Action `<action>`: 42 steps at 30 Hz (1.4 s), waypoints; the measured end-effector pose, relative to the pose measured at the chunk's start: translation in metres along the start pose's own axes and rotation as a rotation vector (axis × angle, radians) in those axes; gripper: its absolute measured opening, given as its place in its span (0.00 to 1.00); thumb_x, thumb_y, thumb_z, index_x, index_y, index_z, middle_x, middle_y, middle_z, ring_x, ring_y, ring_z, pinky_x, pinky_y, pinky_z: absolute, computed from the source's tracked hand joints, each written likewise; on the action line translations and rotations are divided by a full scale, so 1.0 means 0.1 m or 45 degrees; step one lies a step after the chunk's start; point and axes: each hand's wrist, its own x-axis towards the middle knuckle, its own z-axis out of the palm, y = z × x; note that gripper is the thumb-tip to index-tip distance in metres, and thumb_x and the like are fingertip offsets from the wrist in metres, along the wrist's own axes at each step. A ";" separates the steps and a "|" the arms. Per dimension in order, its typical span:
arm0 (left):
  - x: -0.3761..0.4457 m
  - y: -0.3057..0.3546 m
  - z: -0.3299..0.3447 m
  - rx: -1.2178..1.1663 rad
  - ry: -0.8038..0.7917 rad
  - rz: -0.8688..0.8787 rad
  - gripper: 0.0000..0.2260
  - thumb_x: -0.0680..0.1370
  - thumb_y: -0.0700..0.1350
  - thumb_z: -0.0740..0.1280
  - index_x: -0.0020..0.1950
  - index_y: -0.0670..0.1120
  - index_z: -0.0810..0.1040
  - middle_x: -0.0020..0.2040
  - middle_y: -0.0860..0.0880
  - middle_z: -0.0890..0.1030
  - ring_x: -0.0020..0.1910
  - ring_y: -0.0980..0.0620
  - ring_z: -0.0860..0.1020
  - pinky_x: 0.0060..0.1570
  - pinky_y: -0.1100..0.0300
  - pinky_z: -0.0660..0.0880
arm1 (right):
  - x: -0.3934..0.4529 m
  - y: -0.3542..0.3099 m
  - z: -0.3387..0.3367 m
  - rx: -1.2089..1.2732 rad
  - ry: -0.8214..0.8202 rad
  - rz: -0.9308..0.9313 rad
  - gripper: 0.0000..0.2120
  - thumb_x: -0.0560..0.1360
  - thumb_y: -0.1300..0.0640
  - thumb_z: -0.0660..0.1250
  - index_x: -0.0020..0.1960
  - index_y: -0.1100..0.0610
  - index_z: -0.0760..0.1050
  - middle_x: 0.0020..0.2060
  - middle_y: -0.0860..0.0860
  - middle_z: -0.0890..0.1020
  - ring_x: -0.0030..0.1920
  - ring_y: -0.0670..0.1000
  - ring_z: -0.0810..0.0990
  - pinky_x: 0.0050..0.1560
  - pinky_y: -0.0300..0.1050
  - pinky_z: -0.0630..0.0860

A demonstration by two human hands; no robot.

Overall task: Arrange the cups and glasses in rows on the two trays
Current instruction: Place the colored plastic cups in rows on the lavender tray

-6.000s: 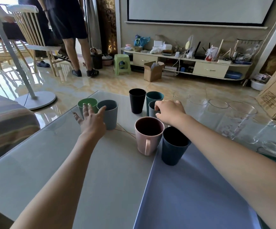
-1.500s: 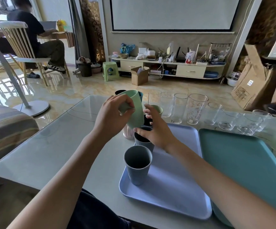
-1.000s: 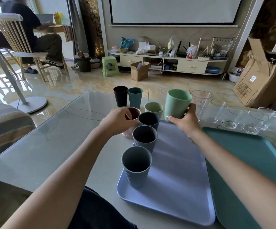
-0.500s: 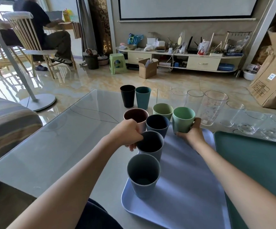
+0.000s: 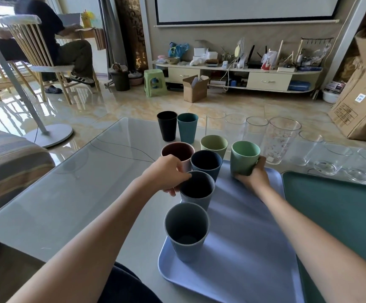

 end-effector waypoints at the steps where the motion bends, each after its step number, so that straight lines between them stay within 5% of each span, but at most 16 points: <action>1: 0.01 0.01 0.00 -0.007 0.039 0.004 0.09 0.78 0.48 0.64 0.44 0.45 0.78 0.31 0.50 0.80 0.24 0.56 0.78 0.25 0.67 0.73 | -0.02 -0.02 0.01 0.081 -0.001 0.035 0.39 0.66 0.58 0.76 0.69 0.58 0.57 0.56 0.54 0.72 0.51 0.51 0.71 0.50 0.47 0.69; 4: 0.03 0.04 -0.01 0.037 0.158 0.072 0.09 0.81 0.46 0.57 0.57 0.47 0.75 0.44 0.47 0.80 0.36 0.51 0.80 0.34 0.61 0.78 | -0.13 -0.04 0.04 0.317 0.043 0.070 0.46 0.63 0.60 0.76 0.71 0.58 0.51 0.63 0.59 0.69 0.56 0.54 0.70 0.55 0.47 0.69; 7: 0.07 0.03 0.04 0.229 0.148 0.234 0.17 0.81 0.41 0.56 0.70 0.50 0.68 0.64 0.46 0.75 0.59 0.44 0.77 0.56 0.52 0.78 | -0.31 0.02 0.06 0.112 0.157 -0.046 0.45 0.67 0.68 0.73 0.74 0.61 0.49 0.67 0.63 0.65 0.65 0.60 0.68 0.59 0.45 0.64; 9: 0.07 0.03 0.07 0.285 0.109 0.264 0.21 0.81 0.36 0.55 0.72 0.52 0.66 0.68 0.47 0.72 0.63 0.44 0.74 0.59 0.51 0.76 | -0.47 0.06 0.08 -0.027 0.298 -0.156 0.41 0.69 0.67 0.70 0.74 0.62 0.51 0.68 0.64 0.64 0.66 0.63 0.65 0.63 0.47 0.61; 12: 0.06 0.03 0.09 0.302 0.086 0.269 0.23 0.79 0.33 0.54 0.71 0.51 0.69 0.68 0.47 0.73 0.63 0.44 0.74 0.56 0.53 0.75 | -0.67 0.04 0.10 -0.243 0.490 -0.474 0.33 0.70 0.68 0.67 0.72 0.57 0.60 0.61 0.61 0.70 0.59 0.62 0.68 0.60 0.48 0.62; 15: 0.07 0.03 0.09 0.279 0.091 0.283 0.21 0.80 0.34 0.54 0.71 0.49 0.70 0.69 0.46 0.73 0.65 0.44 0.73 0.60 0.54 0.72 | -0.81 -0.15 0.14 -0.341 0.258 -0.762 0.26 0.74 0.63 0.66 0.70 0.50 0.65 0.54 0.55 0.72 0.54 0.53 0.69 0.54 0.46 0.67; 18: 0.07 0.04 0.10 0.236 0.091 0.274 0.21 0.80 0.34 0.53 0.71 0.47 0.70 0.69 0.45 0.72 0.67 0.45 0.71 0.61 0.58 0.71 | -0.78 -0.32 0.19 -0.403 0.040 -0.787 0.16 0.78 0.56 0.62 0.65 0.50 0.71 0.49 0.53 0.75 0.53 0.53 0.71 0.51 0.48 0.69; 25: 0.07 0.04 0.11 0.085 0.067 0.277 0.23 0.79 0.31 0.53 0.72 0.46 0.68 0.69 0.45 0.73 0.67 0.45 0.71 0.61 0.61 0.69 | -0.70 -0.41 0.20 -0.429 -0.004 -0.767 0.09 0.78 0.55 0.60 0.57 0.53 0.74 0.47 0.54 0.78 0.53 0.55 0.73 0.48 0.48 0.69; 30: 0.16 -0.05 -0.12 -0.238 0.265 0.221 0.20 0.77 0.28 0.54 0.64 0.43 0.73 0.51 0.43 0.81 0.39 0.49 0.79 0.31 0.67 0.74 | -0.76 -0.58 0.06 -0.380 0.166 -0.873 0.12 0.76 0.56 0.62 0.59 0.53 0.72 0.38 0.41 0.68 0.43 0.46 0.69 0.41 0.40 0.64; 32: 0.25 -0.14 -0.27 -0.285 0.425 0.159 0.21 0.75 0.27 0.53 0.61 0.42 0.76 0.47 0.44 0.81 0.36 0.49 0.78 0.31 0.65 0.73 | -0.67 -0.76 0.02 -0.322 0.245 -0.914 0.10 0.75 0.59 0.61 0.57 0.56 0.73 0.34 0.39 0.65 0.40 0.46 0.68 0.38 0.42 0.64; 36: 0.56 -0.38 -0.52 -0.081 0.594 0.150 0.20 0.72 0.27 0.54 0.57 0.43 0.77 0.51 0.45 0.80 0.45 0.47 0.78 0.42 0.59 0.72 | -0.23 -1.21 0.10 -0.366 0.142 -0.905 0.10 0.76 0.63 0.60 0.57 0.58 0.73 0.42 0.51 0.76 0.47 0.54 0.75 0.44 0.48 0.72; 42: 1.43 -0.71 -0.75 0.303 0.567 0.206 0.17 0.75 0.33 0.61 0.62 0.45 0.75 0.59 0.43 0.75 0.53 0.45 0.75 0.52 0.51 0.75 | 0.58 -1.70 0.62 -0.845 -0.191 -0.796 0.18 0.75 0.64 0.62 0.65 0.56 0.68 0.59 0.55 0.76 0.56 0.56 0.75 0.50 0.50 0.75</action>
